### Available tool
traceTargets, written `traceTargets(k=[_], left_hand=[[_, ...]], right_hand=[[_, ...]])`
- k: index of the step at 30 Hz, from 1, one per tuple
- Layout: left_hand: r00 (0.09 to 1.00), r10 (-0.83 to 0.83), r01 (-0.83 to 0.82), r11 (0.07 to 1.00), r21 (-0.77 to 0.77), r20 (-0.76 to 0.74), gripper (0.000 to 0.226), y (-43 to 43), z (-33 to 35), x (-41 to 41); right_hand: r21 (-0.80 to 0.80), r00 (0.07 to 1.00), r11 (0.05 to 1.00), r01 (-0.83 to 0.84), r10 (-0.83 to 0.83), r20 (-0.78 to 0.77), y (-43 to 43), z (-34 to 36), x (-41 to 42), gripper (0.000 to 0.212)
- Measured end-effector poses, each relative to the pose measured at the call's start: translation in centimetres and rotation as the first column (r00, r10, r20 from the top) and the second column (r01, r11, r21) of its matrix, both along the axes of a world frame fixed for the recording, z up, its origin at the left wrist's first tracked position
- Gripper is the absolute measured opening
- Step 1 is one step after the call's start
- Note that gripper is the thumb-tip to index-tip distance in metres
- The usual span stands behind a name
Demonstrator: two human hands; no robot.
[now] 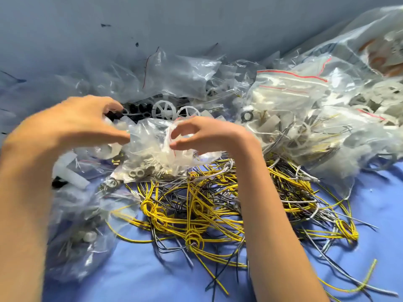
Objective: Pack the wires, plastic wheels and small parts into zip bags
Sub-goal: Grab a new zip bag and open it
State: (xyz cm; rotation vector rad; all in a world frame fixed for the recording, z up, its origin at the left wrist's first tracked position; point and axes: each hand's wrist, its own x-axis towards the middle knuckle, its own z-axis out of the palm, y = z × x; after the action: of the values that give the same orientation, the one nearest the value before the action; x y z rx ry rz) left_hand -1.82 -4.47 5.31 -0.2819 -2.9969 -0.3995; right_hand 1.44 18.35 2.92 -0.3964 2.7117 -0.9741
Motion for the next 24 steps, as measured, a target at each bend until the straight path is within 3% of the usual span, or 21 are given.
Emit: traceTargets(k=[4,7,9,11,13,15,18,21,24], left_hand=[[0.988,-0.153,0.15,0.93,0.336,-0.018,0.072,3.5,1.9,2.9],[0.986,-0.157,0.164,0.846,0.507,-0.057,0.067,5.9,1.7,3.9],[0.986,-0.149,0.168,0.848,0.503,-0.079,0.056,6.8,1.2,3.8],[0.986,-0.15,0.164,0.864,0.475,-0.068,0.048,7.4,0.7,3.6],[0.989,-0.15,0.137,0.865,0.483,-0.012,0.061,7.7,0.3,3.5],[0.983,-0.183,0.14,0.838,0.528,0.028,0.07,7.9,0.1,3.7],[0.952,-0.301,0.209,0.776,0.595,0.059,0.065,8.1,-0.1,3.8],[0.939,-0.34,0.24,0.76,0.604,0.055,0.074,8.3,-0.2,3.9],[0.919,-0.387,0.269,0.747,0.609,0.069,0.067,8.9,-0.5,4.1]], right_hand=[[-0.145,0.998,0.989,0.024,-0.017,0.053,0.6,0.2,0.3,0.06],[-0.26,0.997,0.965,-0.01,0.029,0.069,0.7,0.1,0.7,0.077],[-0.335,0.997,0.941,-0.047,0.067,0.046,0.5,0.2,0.9,0.078],[-0.394,0.995,0.917,-0.067,0.088,0.035,0.1,0.3,1.2,0.058],[-0.44,0.993,0.893,-0.093,0.113,0.019,-0.2,0.3,1.3,0.036],[-0.504,0.995,0.861,-0.065,0.093,0.03,-0.1,-0.1,1.1,0.038],[-0.626,0.99,0.778,-0.045,0.119,0.077,0.4,-0.4,1.0,0.034],[-0.704,0.973,0.708,-0.062,0.199,0.115,0.7,-0.4,1.5,0.046],[-0.732,0.971,0.681,-0.022,0.19,0.147,1.5,-0.6,1.8,0.052]])
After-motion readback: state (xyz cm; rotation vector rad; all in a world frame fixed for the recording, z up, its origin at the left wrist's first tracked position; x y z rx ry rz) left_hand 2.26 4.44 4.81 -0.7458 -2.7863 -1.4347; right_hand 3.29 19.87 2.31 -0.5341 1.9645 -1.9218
